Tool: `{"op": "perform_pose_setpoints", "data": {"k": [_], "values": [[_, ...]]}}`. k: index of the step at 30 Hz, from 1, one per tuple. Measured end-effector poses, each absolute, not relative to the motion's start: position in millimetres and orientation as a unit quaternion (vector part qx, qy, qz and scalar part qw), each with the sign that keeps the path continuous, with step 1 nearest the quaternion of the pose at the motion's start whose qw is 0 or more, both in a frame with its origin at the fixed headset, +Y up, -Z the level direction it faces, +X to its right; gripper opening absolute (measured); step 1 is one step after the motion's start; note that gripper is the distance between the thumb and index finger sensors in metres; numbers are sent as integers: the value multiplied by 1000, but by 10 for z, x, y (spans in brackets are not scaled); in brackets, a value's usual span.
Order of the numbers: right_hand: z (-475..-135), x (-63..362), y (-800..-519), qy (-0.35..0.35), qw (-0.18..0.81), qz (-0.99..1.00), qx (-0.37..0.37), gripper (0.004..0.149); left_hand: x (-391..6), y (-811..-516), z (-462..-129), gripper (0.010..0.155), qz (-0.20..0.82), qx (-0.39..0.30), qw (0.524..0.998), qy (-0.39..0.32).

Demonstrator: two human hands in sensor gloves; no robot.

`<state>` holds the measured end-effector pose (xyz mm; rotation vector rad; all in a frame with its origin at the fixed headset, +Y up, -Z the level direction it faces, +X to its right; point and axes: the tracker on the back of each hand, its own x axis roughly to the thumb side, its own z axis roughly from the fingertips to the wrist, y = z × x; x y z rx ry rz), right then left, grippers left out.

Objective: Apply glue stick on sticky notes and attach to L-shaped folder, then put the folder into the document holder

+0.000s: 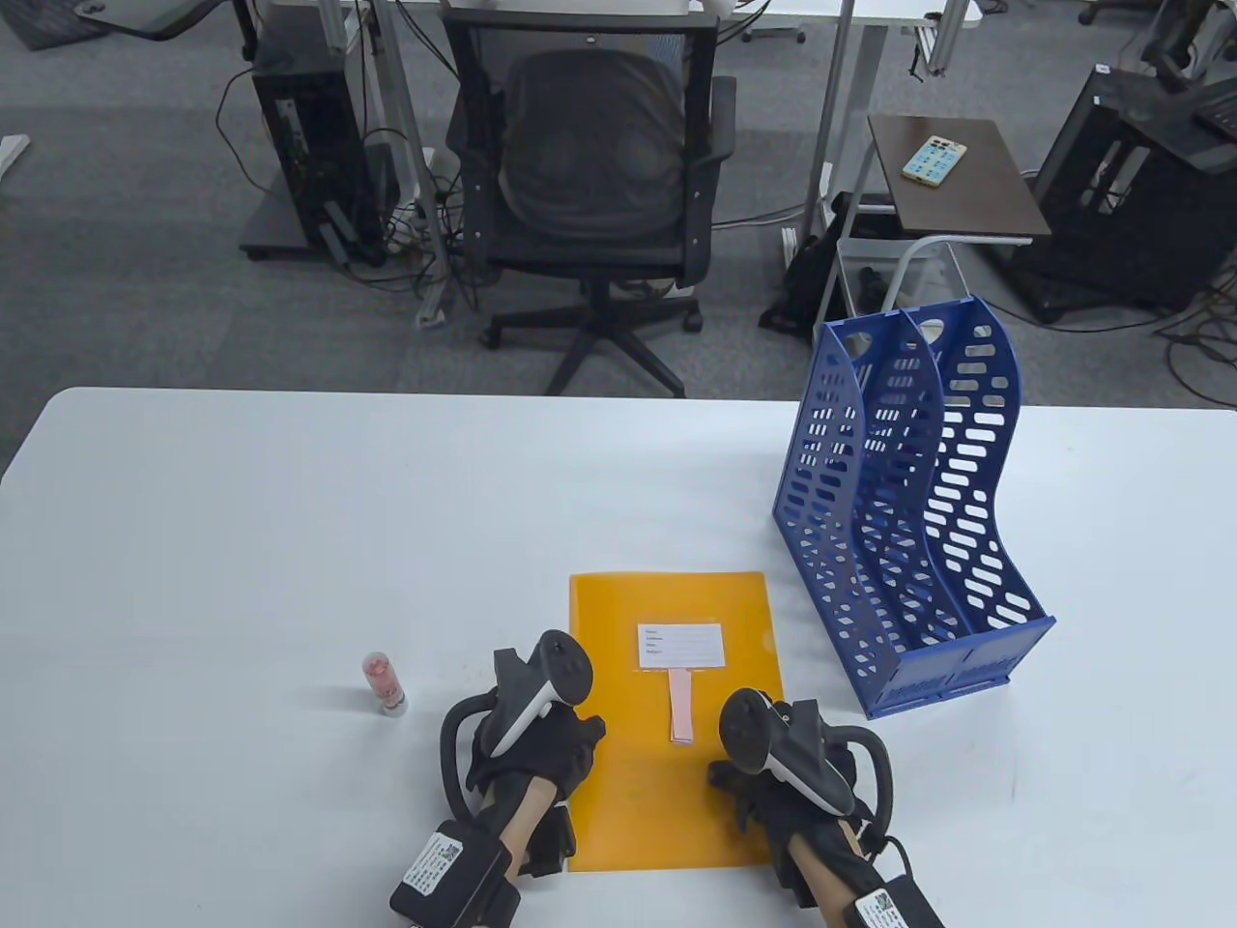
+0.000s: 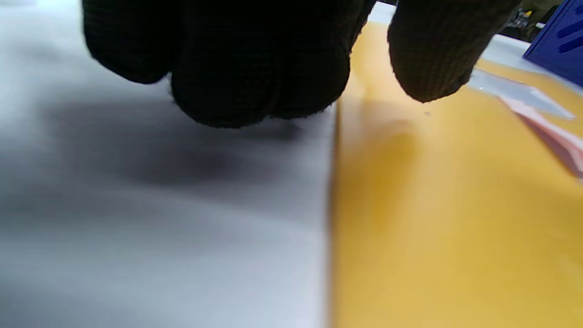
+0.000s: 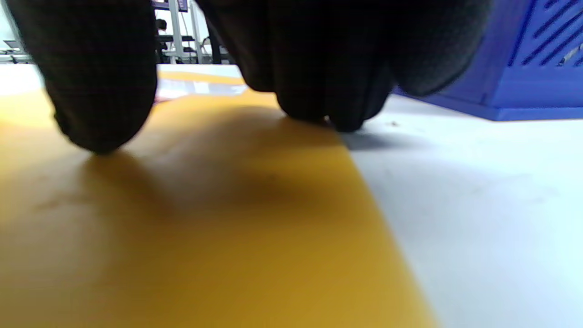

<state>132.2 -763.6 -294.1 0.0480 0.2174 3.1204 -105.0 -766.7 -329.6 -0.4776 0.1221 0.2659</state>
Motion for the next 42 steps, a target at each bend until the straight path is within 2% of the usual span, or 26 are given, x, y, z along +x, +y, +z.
{"op": "perform_pose_setpoints", "data": {"k": [4, 8, 13, 15, 18, 25, 31, 34, 38, 42], "values": [[-2944, 1321, -7635, 68, 8, 997, 19, 86, -1076, -7686, -3319, 61, 136, -230, 961, 75], [-2952, 1308, -7634, 67, 5, 998, 18, 86, -1233, -7747, -3307, 64, 252, -253, 929, 100], [-2952, 1301, -7632, 65, 1, 998, 19, 86, -1370, -7710, -3288, 59, 310, -244, 914, 90], [-2954, 1299, -7631, 65, 0, 998, 22, 86, -1386, -7657, -3274, 50, 363, -217, 904, 67], [-2953, 1295, -7631, 66, 0, 997, 25, 85, -1321, -7573, -3252, 44, 424, -209, 881, 17], [-2959, 1308, -7641, 58, 7, 998, 39, 86, -1210, -7573, -3155, 50, 443, -194, 874, -34], [-2971, 1361, -7621, 57, 32, 997, 32, 85, -1304, -7683, -3130, 48, 511, -199, 836, -30], [-2983, 1411, -7531, 20, 60, 998, 8, 83, -1414, -7702, -3123, 46, 550, -204, 809, -29], [-2987, 1515, -7328, -50, 87, 994, -49, 94, -1548, -7703, -3077, 46, 591, -200, 781, -27], [-2984, 1606, -7174, -42, 153, 984, -85, 95, -1571, -7729, -3061, 45, 628, -209, 749, -33]]}}
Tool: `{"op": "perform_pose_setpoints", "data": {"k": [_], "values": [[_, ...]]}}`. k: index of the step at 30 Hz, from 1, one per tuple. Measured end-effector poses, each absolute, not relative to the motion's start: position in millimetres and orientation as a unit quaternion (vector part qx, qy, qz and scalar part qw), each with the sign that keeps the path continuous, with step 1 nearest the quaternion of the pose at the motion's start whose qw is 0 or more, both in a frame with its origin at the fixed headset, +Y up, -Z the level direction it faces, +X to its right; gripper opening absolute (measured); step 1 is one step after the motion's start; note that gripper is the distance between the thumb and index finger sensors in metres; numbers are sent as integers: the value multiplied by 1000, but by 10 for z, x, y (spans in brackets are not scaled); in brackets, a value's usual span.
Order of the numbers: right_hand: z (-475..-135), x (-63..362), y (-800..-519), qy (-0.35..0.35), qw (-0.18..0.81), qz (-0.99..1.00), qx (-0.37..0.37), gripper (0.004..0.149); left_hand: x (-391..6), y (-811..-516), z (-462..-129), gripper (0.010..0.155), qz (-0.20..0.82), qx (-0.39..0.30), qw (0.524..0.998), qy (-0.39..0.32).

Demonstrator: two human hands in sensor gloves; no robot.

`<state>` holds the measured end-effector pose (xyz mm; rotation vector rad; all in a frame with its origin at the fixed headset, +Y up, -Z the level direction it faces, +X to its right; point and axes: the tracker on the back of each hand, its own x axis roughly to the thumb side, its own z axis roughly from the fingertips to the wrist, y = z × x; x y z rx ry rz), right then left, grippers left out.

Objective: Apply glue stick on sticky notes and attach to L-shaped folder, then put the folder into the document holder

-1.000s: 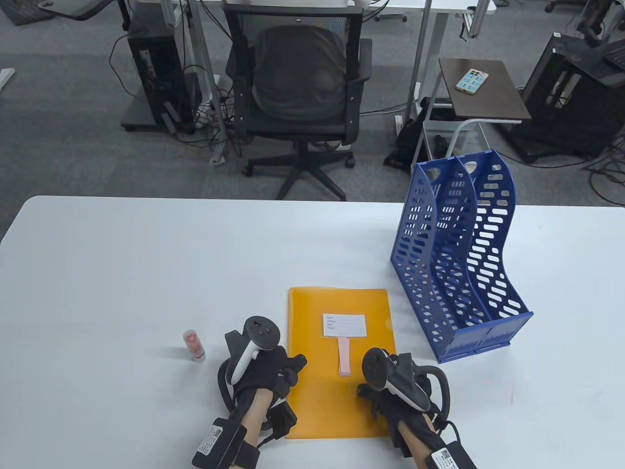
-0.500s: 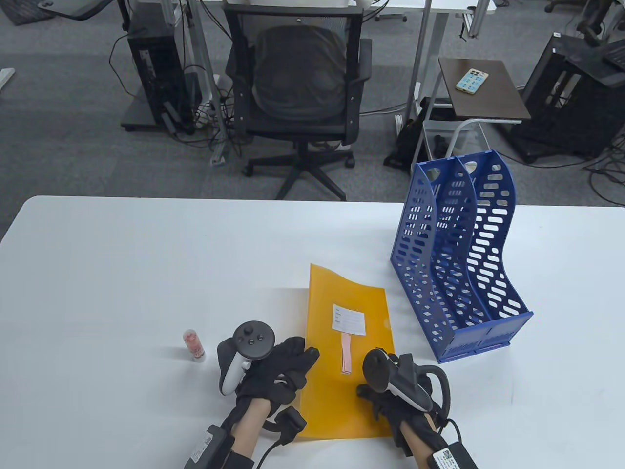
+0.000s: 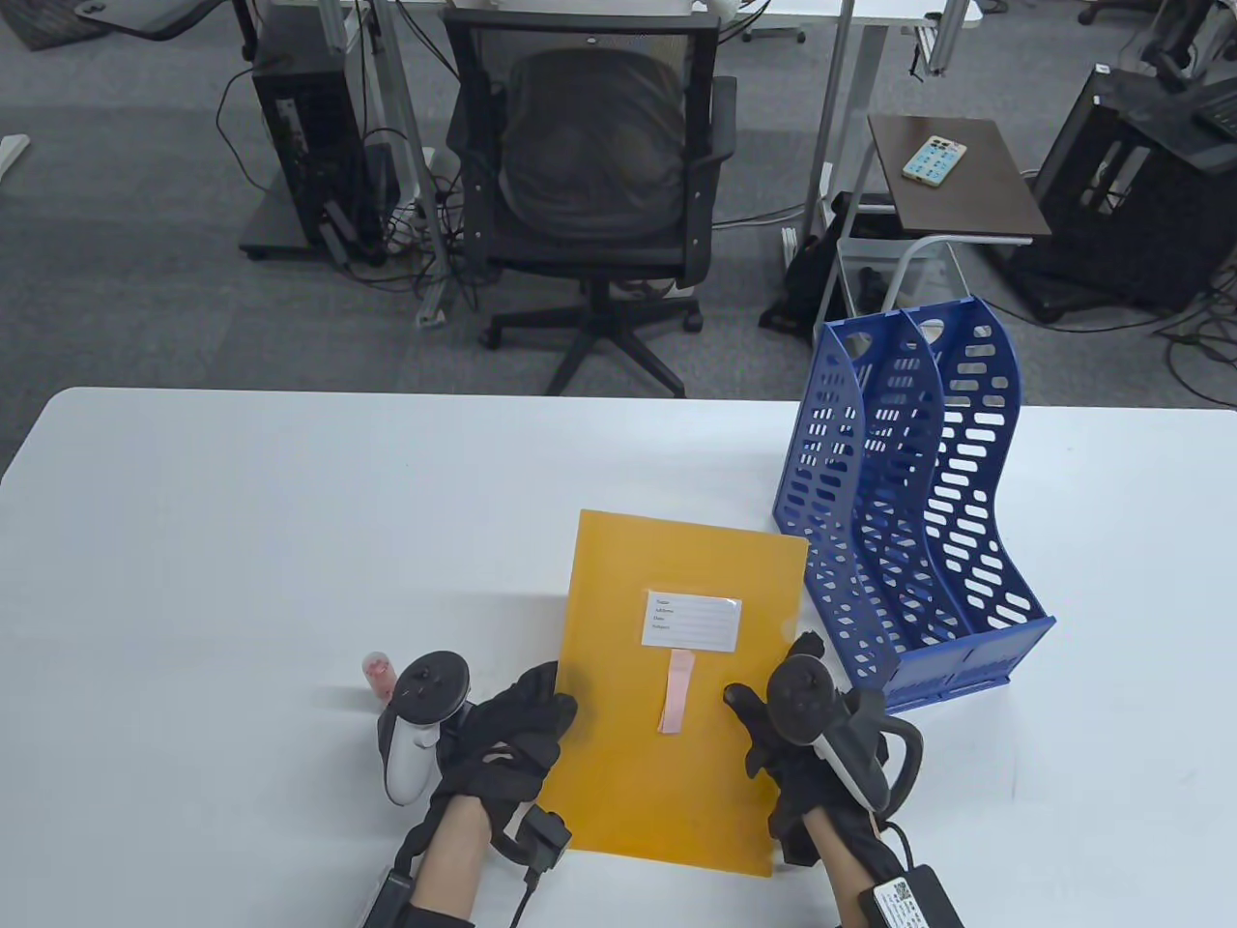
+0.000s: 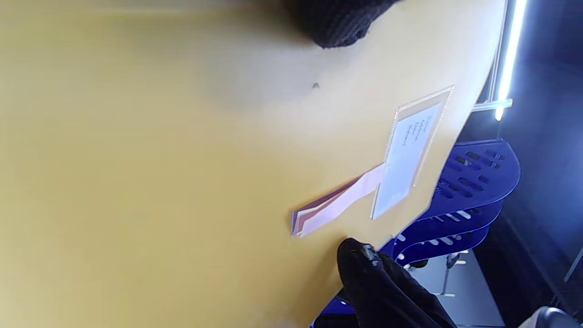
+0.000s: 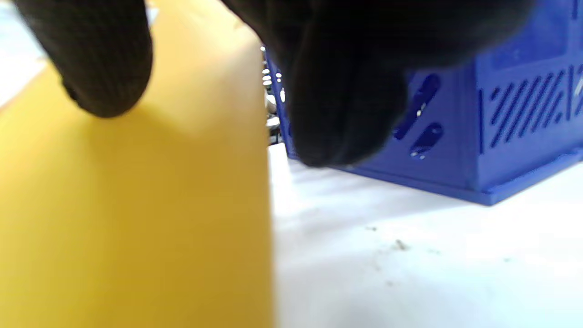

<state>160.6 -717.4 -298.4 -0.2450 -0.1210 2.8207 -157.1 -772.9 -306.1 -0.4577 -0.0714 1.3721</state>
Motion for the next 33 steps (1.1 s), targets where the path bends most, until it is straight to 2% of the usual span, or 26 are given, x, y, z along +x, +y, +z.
{"op": "perform_pose_setpoints", "data": {"k": [4, 8, 10, 12, 16, 19, 21, 24, 25, 28, 33], "values": [[-2887, 1726, -6967, -93, 210, 969, -86, 93, -1587, -7734, -3065, 45, 632, -207, 746, -27], [-2743, 1908, -6715, -80, 362, 927, -51, 93, -1574, -7736, -3061, 45, 665, -205, 717, -45], [-2695, 1955, -6598, -78, 419, 905, 4, 80, -1551, -7723, -3057, 45, 672, -215, 706, -64], [-2673, 1910, -6484, -49, 413, 906, 71, 63, -1513, -7712, -3049, 45, 670, -215, 706, -76], [-2607, 1718, -6309, -6, 310, 943, 118, 49, -1452, -7699, -3029, 45, 654, -212, 721, -84], [-2594, 1711, -6131, -63, 272, 951, 135, 46, -1485, -7672, -3013, 48, 647, -200, 731, -84], [-2583, 1768, -6011, -84, 299, 940, 140, 45, -1523, -7652, -3000, 62, 648, -173, 739, -73], [-2522, 1929, -5804, -168, 350, 912, 131, 47, -1583, -7647, -2990, 75, 638, -147, 754, -51], [-2486, 2020, -5722, -221, 362, 898, 118, 47, -1596, -7660, -2991, 76, 639, -145, 754, -46], [-2408, 2254, -5555, -308, 410, 853, 94, 49, -1595, -7700, -3003, 76, 653, -157, 740, -48], [-2321, 2628, -5416, -363, 472, 802, 40, 52, -1568, -7720, -3012, 75, 650, -164, 740, -49]]}}
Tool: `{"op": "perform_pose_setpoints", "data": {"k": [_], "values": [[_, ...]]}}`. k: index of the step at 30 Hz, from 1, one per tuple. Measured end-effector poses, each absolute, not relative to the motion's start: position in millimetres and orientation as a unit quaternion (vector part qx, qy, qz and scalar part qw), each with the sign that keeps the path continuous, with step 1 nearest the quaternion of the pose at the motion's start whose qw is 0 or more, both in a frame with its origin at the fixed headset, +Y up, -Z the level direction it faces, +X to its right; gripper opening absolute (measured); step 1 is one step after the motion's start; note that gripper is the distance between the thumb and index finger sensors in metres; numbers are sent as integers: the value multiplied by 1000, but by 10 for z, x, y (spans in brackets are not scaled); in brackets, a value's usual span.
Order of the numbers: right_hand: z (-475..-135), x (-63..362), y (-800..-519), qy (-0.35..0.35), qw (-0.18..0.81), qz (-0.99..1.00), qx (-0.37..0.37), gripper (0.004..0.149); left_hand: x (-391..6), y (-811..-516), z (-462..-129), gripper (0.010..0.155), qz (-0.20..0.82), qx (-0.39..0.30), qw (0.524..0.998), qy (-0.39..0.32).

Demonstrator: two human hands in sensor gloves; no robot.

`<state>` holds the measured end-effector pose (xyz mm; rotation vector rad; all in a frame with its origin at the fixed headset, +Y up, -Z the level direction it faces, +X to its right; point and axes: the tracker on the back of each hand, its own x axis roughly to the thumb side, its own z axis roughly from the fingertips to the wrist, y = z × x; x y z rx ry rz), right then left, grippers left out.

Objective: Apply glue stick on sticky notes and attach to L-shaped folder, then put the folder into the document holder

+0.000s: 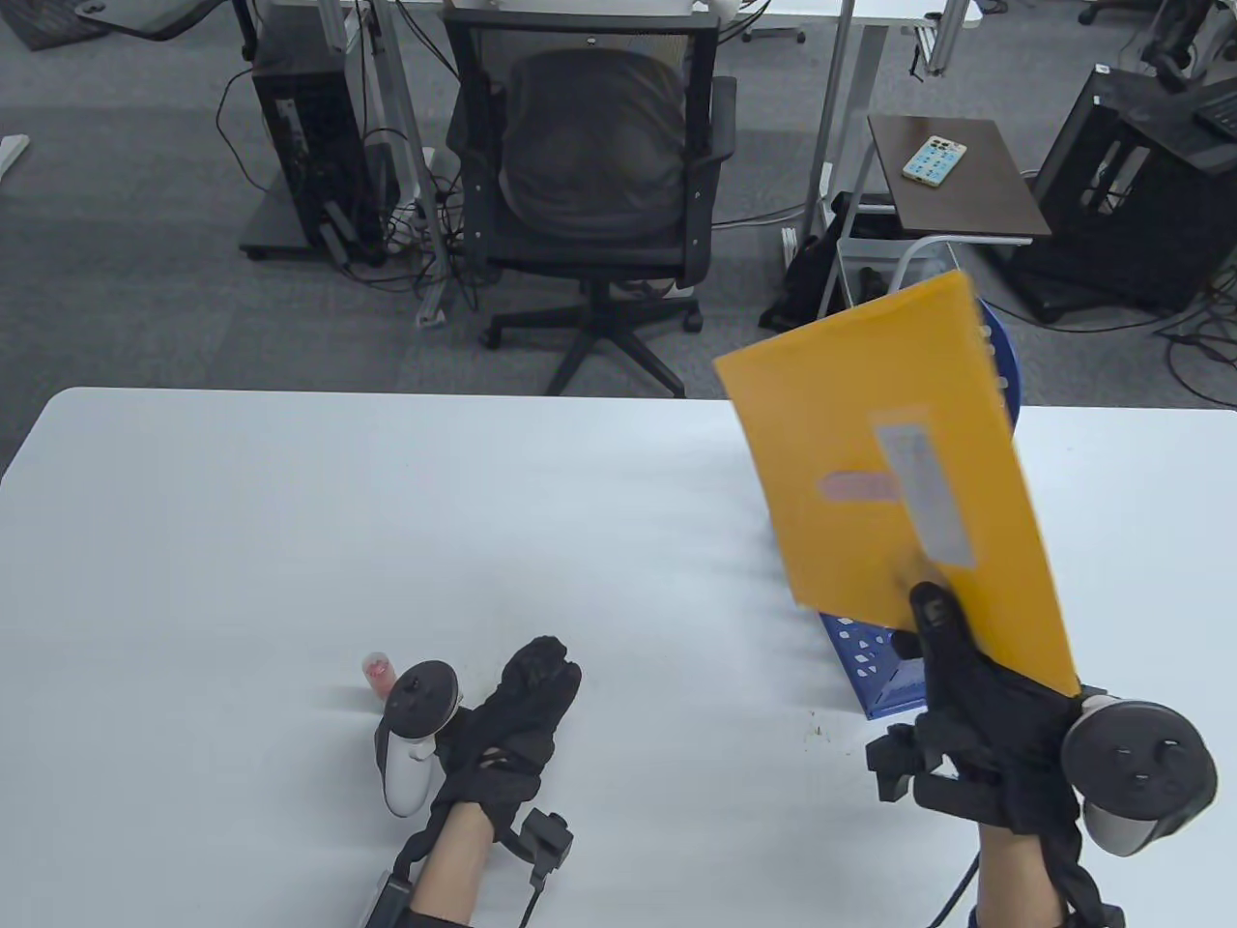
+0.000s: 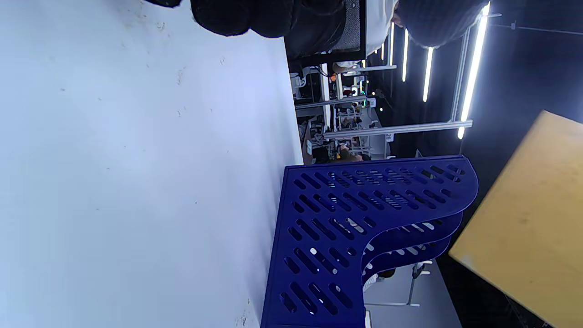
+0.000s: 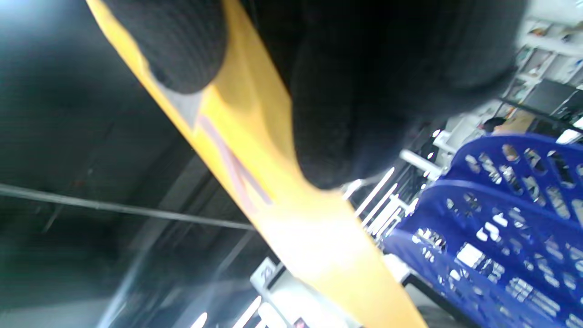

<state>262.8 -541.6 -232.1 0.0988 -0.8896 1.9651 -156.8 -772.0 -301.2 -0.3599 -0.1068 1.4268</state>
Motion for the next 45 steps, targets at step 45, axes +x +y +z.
{"op": "perform_pose_setpoints", "data": {"k": [45], "values": [[-3246, 3001, -6465, -209, 312, 907, -193, 50, -1562, -7706, -3038, 73, 643, -174, 744, -60]]}}
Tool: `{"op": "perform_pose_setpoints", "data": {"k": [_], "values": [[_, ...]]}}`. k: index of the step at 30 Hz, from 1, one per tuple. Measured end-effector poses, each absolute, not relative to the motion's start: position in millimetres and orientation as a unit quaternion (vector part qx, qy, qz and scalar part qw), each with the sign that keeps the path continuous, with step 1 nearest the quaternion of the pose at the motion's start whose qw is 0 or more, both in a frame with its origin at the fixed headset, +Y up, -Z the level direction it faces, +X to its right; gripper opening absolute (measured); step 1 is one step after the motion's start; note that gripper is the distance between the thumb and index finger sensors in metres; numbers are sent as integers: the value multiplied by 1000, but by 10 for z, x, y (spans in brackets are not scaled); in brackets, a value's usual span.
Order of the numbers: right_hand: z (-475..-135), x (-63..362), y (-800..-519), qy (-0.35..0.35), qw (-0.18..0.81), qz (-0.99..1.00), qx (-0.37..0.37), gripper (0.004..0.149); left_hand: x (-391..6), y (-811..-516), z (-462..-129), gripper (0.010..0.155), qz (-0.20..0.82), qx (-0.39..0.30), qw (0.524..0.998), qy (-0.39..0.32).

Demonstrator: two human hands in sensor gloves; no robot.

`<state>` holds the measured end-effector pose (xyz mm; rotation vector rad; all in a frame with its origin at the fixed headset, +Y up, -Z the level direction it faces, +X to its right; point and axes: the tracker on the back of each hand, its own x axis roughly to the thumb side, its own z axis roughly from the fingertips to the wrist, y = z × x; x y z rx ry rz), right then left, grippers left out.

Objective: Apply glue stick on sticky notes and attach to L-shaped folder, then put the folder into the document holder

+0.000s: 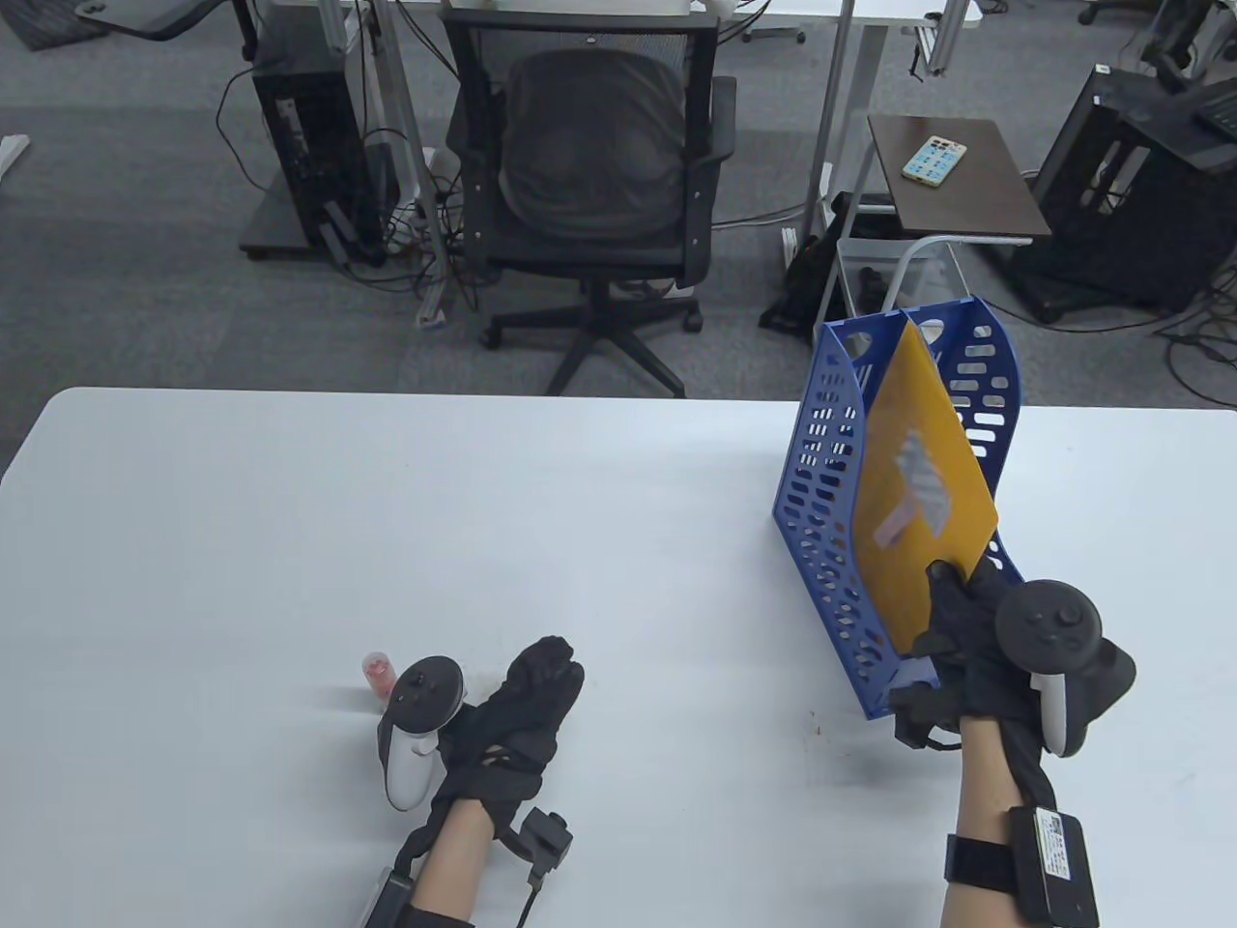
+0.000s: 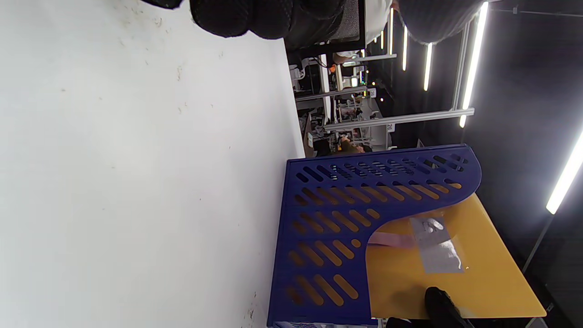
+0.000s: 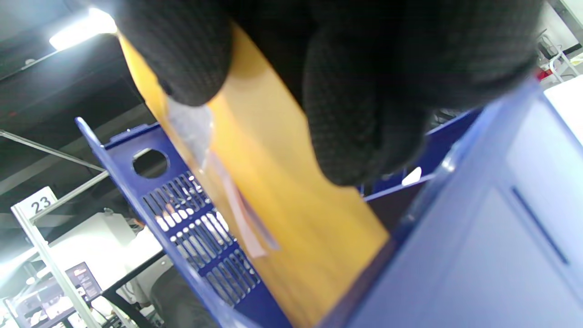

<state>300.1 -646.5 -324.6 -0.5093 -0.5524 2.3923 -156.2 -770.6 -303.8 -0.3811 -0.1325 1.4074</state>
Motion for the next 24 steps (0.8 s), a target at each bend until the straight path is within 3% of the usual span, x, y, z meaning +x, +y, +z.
{"op": "perform_pose_setpoints", "data": {"k": [2, 7, 11, 16, 21, 24], "values": [[-3170, 3019, -6455, -218, 328, 900, -189, 56, -1555, -7707, -3039, 73, 642, -175, 744, -61], [-2906, 2956, -6398, -274, 369, 874, -158, 92, -1530, -7707, -3036, 73, 640, -176, 745, -64], [-2633, 2836, -6259, -336, 329, 872, -138, 91, -1470, -7659, -3023, 73, 624, -172, 758, -74], [-2329, 2624, -6151, -375, 319, 866, -87, 82, -1367, -7438, -2982, 73, 539, -124, 825, -113], [-2219, 2319, -6223, -326, 269, 906, -2, 76, -1250, -7164, -2859, 69, 459, -24, 872, -167], [-2256, 2154, -6358, -303, 235, 923, 25, 79, -1204, -7077, -2811, 67, 436, -2, 880, -188]]}}
